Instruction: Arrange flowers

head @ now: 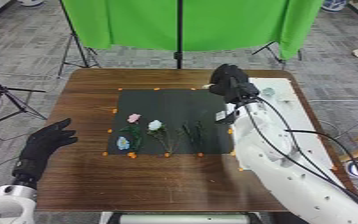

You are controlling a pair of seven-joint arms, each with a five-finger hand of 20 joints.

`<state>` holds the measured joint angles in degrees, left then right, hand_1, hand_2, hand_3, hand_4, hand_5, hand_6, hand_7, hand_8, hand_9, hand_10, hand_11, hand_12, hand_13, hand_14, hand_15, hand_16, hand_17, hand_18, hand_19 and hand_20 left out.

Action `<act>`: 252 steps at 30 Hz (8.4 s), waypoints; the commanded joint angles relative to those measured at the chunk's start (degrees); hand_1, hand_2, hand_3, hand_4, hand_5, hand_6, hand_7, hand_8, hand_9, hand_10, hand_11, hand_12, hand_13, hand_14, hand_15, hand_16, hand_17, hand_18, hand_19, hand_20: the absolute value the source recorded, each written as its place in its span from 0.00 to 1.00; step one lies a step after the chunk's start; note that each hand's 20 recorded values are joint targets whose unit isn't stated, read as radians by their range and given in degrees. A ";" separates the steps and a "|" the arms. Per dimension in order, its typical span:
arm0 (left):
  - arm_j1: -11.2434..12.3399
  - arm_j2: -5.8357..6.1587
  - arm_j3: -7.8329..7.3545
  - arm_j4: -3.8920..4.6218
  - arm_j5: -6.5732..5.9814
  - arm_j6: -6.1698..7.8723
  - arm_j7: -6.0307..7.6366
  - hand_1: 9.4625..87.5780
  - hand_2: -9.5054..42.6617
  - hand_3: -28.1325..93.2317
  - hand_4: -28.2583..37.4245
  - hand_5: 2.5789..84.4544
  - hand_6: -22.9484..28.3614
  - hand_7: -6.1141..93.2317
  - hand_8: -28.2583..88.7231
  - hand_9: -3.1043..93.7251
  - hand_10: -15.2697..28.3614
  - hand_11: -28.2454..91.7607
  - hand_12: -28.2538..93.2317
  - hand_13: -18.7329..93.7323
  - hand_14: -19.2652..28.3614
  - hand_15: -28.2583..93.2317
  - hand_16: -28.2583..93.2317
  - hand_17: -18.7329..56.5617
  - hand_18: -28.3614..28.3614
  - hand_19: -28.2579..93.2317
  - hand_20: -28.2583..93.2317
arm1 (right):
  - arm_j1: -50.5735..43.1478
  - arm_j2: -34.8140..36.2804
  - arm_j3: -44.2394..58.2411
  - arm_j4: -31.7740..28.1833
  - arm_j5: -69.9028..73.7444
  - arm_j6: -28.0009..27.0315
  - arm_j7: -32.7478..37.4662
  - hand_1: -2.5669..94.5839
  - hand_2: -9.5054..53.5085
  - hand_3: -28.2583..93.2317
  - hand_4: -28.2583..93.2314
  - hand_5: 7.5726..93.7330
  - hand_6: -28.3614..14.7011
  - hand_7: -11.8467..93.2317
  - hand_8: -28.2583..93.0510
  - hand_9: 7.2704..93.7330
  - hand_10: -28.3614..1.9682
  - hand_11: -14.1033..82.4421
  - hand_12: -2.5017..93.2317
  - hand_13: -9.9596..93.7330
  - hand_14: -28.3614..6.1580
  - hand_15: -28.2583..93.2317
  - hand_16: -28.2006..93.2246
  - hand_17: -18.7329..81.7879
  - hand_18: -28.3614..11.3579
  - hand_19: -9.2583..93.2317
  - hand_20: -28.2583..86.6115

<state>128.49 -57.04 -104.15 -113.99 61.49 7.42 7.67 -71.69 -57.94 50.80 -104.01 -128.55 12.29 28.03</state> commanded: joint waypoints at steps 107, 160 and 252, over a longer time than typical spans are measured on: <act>0.10 -0.59 0.09 -0.01 0.48 -2.03 -1.44 0.23 0.36 0.74 0.00 0.48 0.56 0.18 0.19 0.51 0.67 0.42 0.33 0.54 0.82 0.44 0.22 0.37 0.76 0.39 0.41 | 4.14 -2.38 7.42 -0.19 31.52 -1.85 2.90 0.66 0.00 0.71 0.09 0.84 0.63 0.31 0.31 0.94 0.61 0.25 0.47 0.95 0.76 0.77 0.52 0.82 0.35 1.00 0.75; 0.04 -0.58 -0.16 0.25 0.43 -3.27 -2.56 0.22 0.36 0.75 0.00 0.48 0.55 0.18 0.19 0.51 0.68 0.42 0.33 0.54 0.82 0.44 0.22 0.37 0.76 0.40 0.41 | 0.97 -4.00 2.65 6.37 29.29 -14.68 4.32 0.58 0.00 0.69 0.12 0.77 0.69 0.28 0.28 0.90 0.57 0.41 0.40 0.94 0.71 0.76 0.53 0.80 0.30 1.00 0.75; 0.97 -1.15 -1.29 -0.59 1.03 -3.34 -2.42 0.22 0.37 0.74 0.00 0.47 0.55 0.18 0.18 0.50 0.67 0.42 0.33 0.53 0.81 0.44 0.22 0.37 0.76 0.39 0.41 | -20.75 -4.53 6.55 -3.29 -10.50 8.34 -3.94 0.64 0.00 0.74 0.08 0.83 0.65 0.33 0.30 0.92 0.63 0.26 0.50 0.93 0.75 0.78 0.53 0.80 0.33 1.00 0.76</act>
<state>128.42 -57.64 -105.13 -114.28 62.24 4.51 5.74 -90.80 -62.39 57.68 -107.38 -136.89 22.57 24.76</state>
